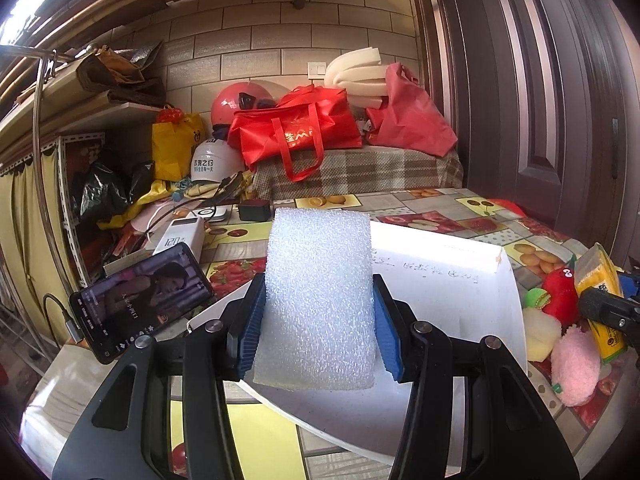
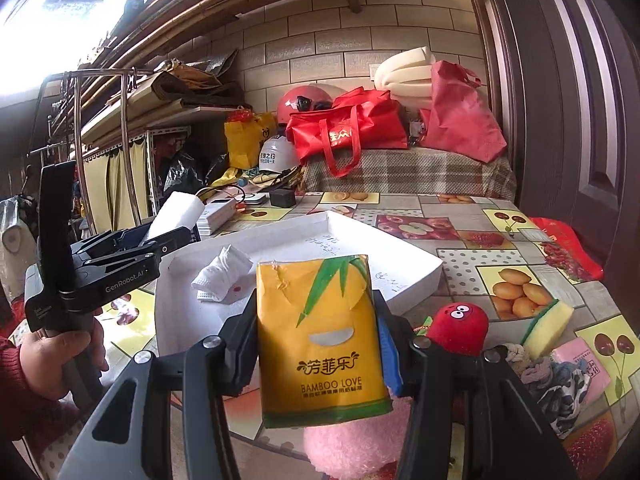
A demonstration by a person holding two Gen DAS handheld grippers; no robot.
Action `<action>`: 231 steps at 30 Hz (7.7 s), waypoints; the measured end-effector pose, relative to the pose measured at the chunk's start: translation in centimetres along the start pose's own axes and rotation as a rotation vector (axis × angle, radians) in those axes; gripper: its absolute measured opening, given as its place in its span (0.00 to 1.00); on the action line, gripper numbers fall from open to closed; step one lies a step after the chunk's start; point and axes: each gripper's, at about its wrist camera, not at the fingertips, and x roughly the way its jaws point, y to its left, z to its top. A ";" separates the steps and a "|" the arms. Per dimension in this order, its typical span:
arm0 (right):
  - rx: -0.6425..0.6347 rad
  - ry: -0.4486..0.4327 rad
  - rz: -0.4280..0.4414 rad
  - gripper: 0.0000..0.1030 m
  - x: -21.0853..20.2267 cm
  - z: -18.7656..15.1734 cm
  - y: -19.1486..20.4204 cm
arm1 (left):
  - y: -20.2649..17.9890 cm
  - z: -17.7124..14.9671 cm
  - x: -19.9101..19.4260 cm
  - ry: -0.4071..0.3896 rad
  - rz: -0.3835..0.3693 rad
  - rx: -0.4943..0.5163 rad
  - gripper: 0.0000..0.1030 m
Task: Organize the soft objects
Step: 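Lower the foam block into the box with the left gripper while the right carries the tissue pack, then open both grippers to release the foam block and tissue pack in the box, then move both grippers back toward the remaining soft items, then grasp the pink fluffy plush with the left gripper while the right grasps the patterned cloth, then carry the pink plush over the box with the left gripper while the right carries the cloth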
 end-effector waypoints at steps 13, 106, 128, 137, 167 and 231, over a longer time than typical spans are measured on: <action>-0.003 0.025 0.012 0.48 4.6 1.1 3.2 | -0.3 1.0 3.1 0.027 -0.044 -0.010 0.48; 0.130 -0.024 -0.133 1.00 7.8 2.7 1.4 | 2.3 1.6 4.2 -0.025 0.090 -0.091 1.00; 0.280 -0.261 -0.279 1.00 -8.4 -0.2 -8.6 | 0.0 1.0 -5.4 -0.185 -0.174 -0.266 1.00; 0.454 -0.031 -0.289 1.00 -9.2 -2.6 -17.7 | -12.9 -0.2 -3.8 0.157 -0.515 0.102 0.99; 0.142 0.406 -0.107 0.37 -3.7 -4.7 -14.2 | -20.1 -2.5 0.5 0.399 -0.470 0.327 0.50; -0.039 0.019 -0.037 0.37 3.7 1.2 0.7 | -0.1 0.1 0.4 0.037 -0.049 -0.031 0.51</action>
